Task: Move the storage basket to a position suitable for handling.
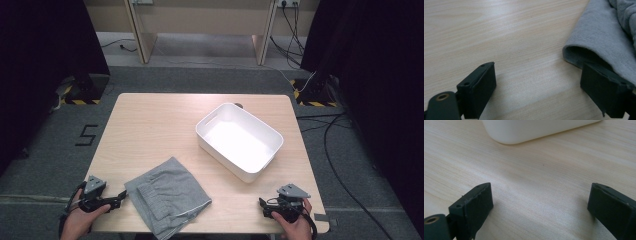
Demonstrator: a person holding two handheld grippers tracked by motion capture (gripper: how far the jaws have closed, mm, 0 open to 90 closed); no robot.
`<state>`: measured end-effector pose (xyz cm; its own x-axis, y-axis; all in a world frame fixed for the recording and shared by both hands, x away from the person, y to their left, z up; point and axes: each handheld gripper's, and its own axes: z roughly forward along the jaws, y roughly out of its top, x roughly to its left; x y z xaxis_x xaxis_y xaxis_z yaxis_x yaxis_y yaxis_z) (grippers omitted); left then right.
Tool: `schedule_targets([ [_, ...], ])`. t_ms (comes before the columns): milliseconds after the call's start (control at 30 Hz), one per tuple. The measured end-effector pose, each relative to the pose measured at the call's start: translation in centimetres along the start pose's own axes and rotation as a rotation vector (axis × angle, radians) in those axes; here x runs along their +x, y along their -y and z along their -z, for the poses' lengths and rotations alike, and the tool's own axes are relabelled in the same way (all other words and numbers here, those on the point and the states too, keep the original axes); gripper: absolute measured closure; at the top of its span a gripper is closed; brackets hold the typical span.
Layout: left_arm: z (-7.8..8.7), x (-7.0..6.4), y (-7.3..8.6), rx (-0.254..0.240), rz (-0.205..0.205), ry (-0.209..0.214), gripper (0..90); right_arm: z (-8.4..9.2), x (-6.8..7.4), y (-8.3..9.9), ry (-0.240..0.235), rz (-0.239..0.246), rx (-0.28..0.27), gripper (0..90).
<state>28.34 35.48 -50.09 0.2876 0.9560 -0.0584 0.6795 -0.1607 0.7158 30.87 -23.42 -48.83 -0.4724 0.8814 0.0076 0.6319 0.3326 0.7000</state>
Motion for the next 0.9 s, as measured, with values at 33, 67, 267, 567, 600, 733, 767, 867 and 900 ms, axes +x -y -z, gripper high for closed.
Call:
schedule_targets([
  [33, 0.0, 0.0, 0.0, 0.000, 0.000, 0.000, 12.2, 0.0, 0.0, 0.0, 0.000, 0.000, 0.000, 6.7],
  [67, 0.0, 0.0, 0.0, 0.000, 0.000, 0.000, 12.2, 0.0, 0.0, 0.0, 0.000, 0.000, 0.000, 6.7],
  [267, 0.0, 0.0, 0.0, 0.000, 0.003, -0.002, 12.2, 0.0, 0.1, 0.1, 0.001, -0.005, -0.001, 6.7],
  [567, 0.1, 0.1, 0.0, -0.008, 0.014, -0.004, 13.8, 0.4, 0.0, 0.0, -0.008, -0.004, -0.006, 21.3],
  [600, 0.1, 0.2, 0.0, -0.009, 0.026, -0.006, 14.5, 0.5, 0.0, -0.1, -0.019, -0.013, -0.012, 22.6],
  [733, 0.4, 0.7, 0.0, -0.019, 0.076, 0.004, 16.2, 1.0, 1.2, -0.4, -0.069, 0.010, 0.001, 23.1],
  [767, 0.6, 0.7, -0.1, -0.038, 0.092, 0.017, 16.3, 1.3, 2.3, -0.5, -0.090, 0.045, 0.005, 23.5],
  [867, 1.2, 0.3, -0.7, -0.075, 0.093, 0.036, 16.3, 1.6, 4.0, -0.8, -0.141, 0.084, 0.008, 24.5],
  [900, 1.2, 0.3, -0.7, -0.075, 0.093, 0.036, 16.3, 1.6, 4.0, -0.8, -0.141, 0.084, 0.008, 24.5],
])
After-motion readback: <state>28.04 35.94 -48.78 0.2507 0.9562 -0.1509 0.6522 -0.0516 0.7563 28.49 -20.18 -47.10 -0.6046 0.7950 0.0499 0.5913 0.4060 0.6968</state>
